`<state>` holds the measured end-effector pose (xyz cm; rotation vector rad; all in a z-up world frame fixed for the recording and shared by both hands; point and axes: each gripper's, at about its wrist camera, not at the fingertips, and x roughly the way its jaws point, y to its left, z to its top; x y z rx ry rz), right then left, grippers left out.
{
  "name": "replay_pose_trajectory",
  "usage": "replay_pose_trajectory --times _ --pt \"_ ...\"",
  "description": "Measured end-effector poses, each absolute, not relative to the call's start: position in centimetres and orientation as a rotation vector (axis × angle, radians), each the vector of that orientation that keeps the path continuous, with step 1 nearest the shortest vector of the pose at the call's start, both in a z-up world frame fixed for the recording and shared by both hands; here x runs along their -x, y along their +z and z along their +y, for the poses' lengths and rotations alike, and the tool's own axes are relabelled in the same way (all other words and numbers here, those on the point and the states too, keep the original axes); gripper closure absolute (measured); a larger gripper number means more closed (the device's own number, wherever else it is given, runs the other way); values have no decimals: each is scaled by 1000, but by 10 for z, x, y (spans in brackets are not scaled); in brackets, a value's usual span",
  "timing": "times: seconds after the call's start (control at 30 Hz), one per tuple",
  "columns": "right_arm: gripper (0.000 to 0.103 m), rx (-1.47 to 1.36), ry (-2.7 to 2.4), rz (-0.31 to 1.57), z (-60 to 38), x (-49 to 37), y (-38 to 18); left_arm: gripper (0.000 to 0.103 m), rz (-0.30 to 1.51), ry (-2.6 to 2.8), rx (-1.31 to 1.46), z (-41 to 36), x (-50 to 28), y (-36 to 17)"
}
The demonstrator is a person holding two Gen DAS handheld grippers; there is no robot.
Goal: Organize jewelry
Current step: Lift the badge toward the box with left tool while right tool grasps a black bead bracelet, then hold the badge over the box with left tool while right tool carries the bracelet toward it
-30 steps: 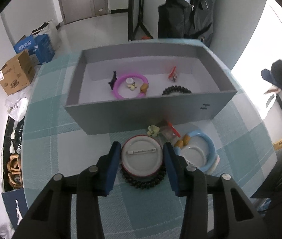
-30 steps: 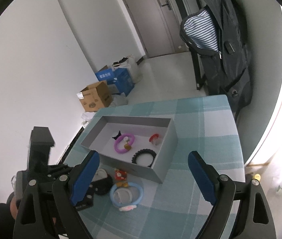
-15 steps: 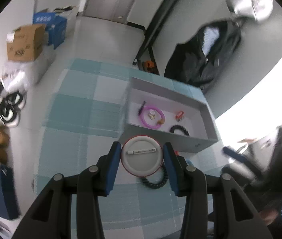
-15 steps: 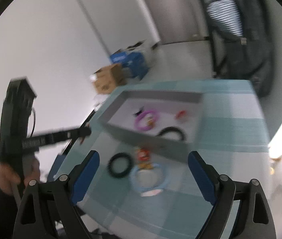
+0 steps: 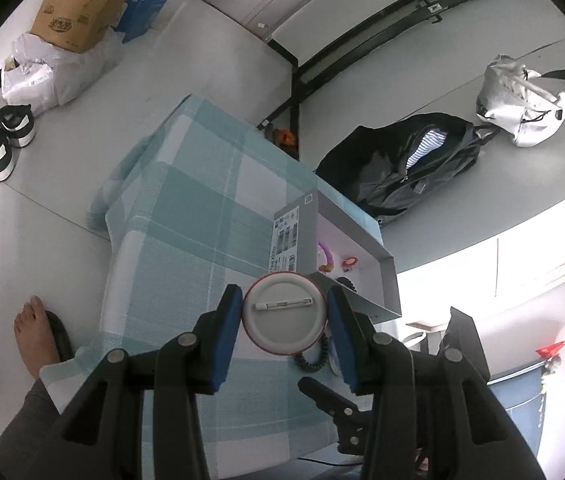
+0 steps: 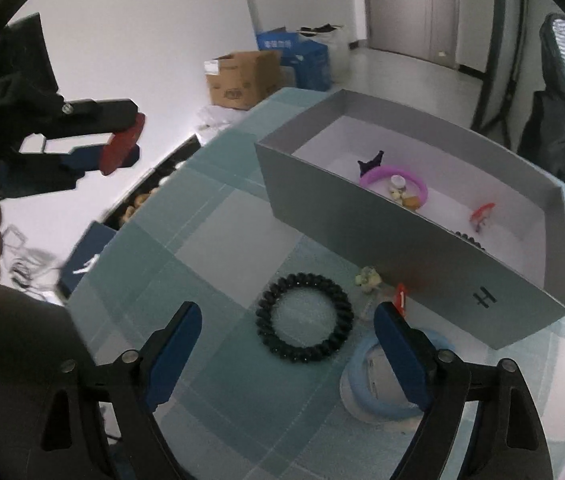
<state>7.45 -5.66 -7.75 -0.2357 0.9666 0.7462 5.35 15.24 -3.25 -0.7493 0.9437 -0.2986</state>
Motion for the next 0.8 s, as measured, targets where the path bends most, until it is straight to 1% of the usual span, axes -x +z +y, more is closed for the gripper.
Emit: replay_pose_trajectory --times 0.2,0.3,0.37,0.47,0.53,0.57,0.6,0.67,0.73,0.8 --pt "15 361 664 956 -41 -67 -81 65 936 -317 770 161 -54 -30" --pt "18 451 627 936 -32 -59 -86 65 934 -306 761 160 -53 -28" --pt "31 465 639 929 -29 -54 -85 65 929 -303 758 164 -49 -28" --pt "36 444 630 950 -30 -53 -86 65 923 -310 767 165 -48 -27" --pt "46 444 620 947 -30 -52 -86 65 918 -309 776 168 -48 -26" --pt "49 449 614 943 -31 -52 -84 65 915 -312 783 169 -48 -26" --pt "56 453 611 940 -31 -51 -84 65 913 -312 789 170 -48 -26" --pt "58 464 608 938 -31 -52 -82 65 910 -311 791 171 -48 -25" --pt "63 473 604 932 -30 -52 -81 65 904 -313 795 172 -47 -24" --pt "67 477 601 930 -29 -52 -79 65 900 -313 801 173 -46 -24"
